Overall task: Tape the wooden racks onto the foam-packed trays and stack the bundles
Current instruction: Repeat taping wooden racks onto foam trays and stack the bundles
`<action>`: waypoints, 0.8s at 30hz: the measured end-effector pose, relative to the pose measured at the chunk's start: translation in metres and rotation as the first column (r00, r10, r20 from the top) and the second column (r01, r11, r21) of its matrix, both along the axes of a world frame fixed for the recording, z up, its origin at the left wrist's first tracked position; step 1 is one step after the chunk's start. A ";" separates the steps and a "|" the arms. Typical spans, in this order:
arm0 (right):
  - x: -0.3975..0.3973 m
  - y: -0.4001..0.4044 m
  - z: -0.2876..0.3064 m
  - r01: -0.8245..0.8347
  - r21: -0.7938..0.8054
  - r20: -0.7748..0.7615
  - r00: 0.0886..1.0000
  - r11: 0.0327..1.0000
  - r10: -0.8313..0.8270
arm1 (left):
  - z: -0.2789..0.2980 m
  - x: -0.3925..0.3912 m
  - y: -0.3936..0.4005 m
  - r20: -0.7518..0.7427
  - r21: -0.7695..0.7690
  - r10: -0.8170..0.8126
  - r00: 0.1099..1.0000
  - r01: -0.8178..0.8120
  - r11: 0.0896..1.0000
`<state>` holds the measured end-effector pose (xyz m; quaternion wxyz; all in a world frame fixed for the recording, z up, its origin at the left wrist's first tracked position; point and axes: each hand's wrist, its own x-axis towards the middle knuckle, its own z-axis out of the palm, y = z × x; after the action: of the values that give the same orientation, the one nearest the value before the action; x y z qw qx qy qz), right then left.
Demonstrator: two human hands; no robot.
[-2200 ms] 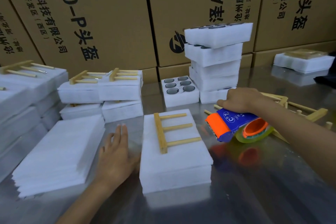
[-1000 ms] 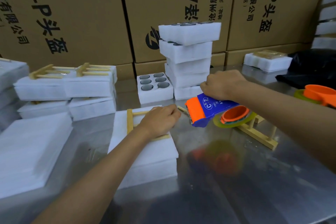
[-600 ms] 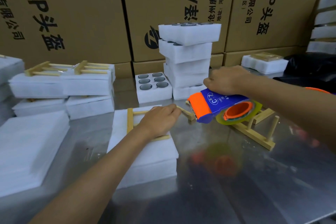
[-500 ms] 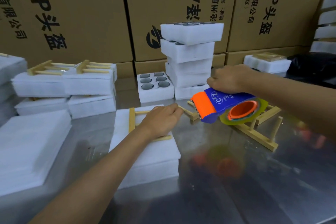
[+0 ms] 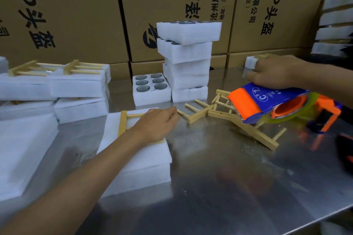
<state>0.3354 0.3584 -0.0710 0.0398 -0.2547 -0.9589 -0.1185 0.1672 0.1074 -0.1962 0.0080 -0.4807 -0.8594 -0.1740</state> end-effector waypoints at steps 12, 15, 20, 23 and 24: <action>-0.007 -0.013 -0.018 0.036 0.123 -0.013 0.999 0.992 -0.034 | 0.035 0.034 0.048 0.319 0.097 -0.103 0.942 0.075 0.992; -0.009 -0.019 -0.024 0.060 0.161 -0.033 0.998 0.985 -0.055 | 0.032 0.033 0.048 0.343 0.174 -0.129 0.930 0.072 0.982; -0.027 -0.036 -0.040 0.101 0.202 -0.047 0.995 0.974 -0.093 | 0.028 0.033 0.040 0.255 0.300 -0.208 0.944 0.127 0.945; -0.049 -0.049 -0.052 0.132 0.236 -0.062 0.991 0.963 -0.121 | 0.021 0.033 0.036 0.231 0.312 -0.220 0.948 0.142 0.939; -0.058 -0.054 -0.056 0.134 0.270 -0.062 0.991 0.953 -0.122 | 0.018 0.033 0.036 0.242 0.327 -0.225 0.944 0.139 0.935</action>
<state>0.2774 0.3041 -0.1274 0.0881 -0.3110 -0.9136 -0.2465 0.2003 0.1437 -0.1783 -0.0537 -0.5227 -0.7661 -0.3700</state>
